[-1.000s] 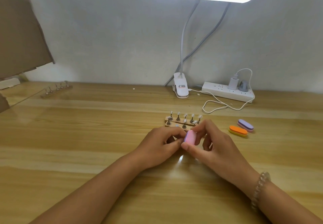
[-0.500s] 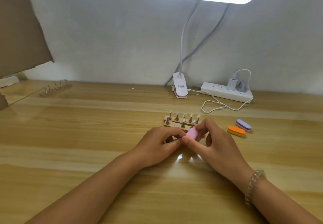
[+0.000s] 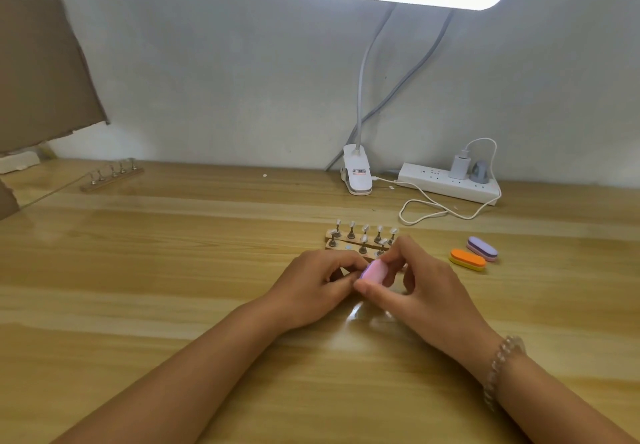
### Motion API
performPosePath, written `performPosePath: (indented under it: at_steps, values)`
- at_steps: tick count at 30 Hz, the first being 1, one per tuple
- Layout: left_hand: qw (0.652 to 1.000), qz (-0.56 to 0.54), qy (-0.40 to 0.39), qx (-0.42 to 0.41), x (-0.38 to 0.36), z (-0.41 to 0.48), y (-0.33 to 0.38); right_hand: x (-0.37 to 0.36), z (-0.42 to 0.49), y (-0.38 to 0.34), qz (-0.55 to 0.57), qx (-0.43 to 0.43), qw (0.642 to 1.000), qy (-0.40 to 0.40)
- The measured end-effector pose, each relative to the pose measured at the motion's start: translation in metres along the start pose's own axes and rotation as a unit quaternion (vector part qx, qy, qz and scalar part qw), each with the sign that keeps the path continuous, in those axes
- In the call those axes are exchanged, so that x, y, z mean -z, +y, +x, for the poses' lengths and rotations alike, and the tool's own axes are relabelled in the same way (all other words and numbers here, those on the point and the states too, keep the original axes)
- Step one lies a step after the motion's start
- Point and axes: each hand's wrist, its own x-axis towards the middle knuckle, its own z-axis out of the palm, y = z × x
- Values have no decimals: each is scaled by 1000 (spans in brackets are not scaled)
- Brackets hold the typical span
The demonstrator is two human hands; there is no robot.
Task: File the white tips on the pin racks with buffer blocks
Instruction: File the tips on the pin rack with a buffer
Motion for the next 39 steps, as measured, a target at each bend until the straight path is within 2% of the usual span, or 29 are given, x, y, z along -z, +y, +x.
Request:
performPosePath:
  at_steps: [3,7,12,16,25,30,36,39]
  values:
    - [1000,6,3,1,0,0,0,2,4,3,-1,-24,999,23]
    - [1000,-5,-5,-2,0,-1,0,-1,-6,0,-53,33,998,-20]
    - [1000,-8,7,4,-1,0,0,1,5,4,3,-32,999,28]
    - [1000,-25,6,-5,-1,-1,1,6,4,9,99,-70,991,64]
    - [1000,-21,7,-1,-2,0,0,4,2,3,110,-6,993,36]
    - [1000,-16,-7,-8,-1,0,1,-2,4,6,74,3,997,14]
    - [1000,-2,-4,-9,-2,0,1,-6,1,7,-57,47,996,53]
    - [1000,-9,3,-5,-2,-1,1,-6,-1,2,-85,66,992,68]
